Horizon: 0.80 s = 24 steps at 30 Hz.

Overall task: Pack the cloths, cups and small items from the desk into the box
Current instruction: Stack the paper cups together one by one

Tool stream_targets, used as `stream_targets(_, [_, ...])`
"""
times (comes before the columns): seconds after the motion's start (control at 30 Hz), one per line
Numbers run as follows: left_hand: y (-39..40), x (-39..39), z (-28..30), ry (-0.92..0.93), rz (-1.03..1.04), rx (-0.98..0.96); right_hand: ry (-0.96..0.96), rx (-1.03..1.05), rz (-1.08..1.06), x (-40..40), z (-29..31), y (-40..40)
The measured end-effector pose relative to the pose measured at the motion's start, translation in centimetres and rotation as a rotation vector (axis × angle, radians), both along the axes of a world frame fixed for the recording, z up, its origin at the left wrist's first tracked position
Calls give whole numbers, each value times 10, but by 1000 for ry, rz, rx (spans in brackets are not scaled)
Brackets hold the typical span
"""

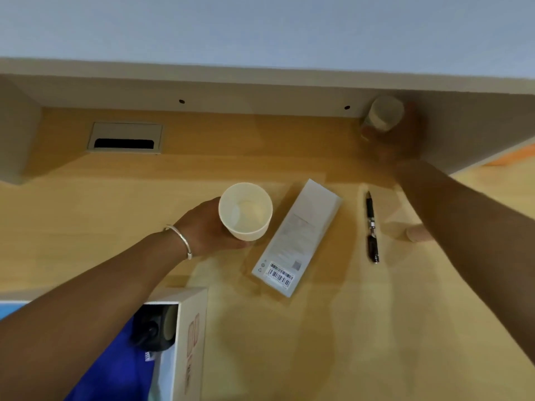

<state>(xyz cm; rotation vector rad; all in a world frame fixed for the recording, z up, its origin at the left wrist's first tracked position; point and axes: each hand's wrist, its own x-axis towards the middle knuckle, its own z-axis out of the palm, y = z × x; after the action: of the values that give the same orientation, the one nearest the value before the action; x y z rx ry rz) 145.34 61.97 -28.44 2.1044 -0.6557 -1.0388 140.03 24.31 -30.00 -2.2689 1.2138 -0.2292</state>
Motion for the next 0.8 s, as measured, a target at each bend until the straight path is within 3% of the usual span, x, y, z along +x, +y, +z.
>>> stream_targets(0.07, [-1, 0, 0, -12, -14, -13, 28, -18, -18, 9, -7, -3])
stream_targets(0.17, [0, 3, -4, -23, -33, -20, -136, -56, -96, 13, -7, -3])
stream_targets(0.27, [3, 4, -7, -36, -53, -12, -180, 16, -67, 3, 6, 11])
stream_targets(0.6, [9, 10, -4, -67, -126, 8, -414, 96, 386, -73, 125, 198])
stream_targets(0.8, [20, 25, 6, -107, -217, 103, -352, 10, 650, -74, 152, 248])
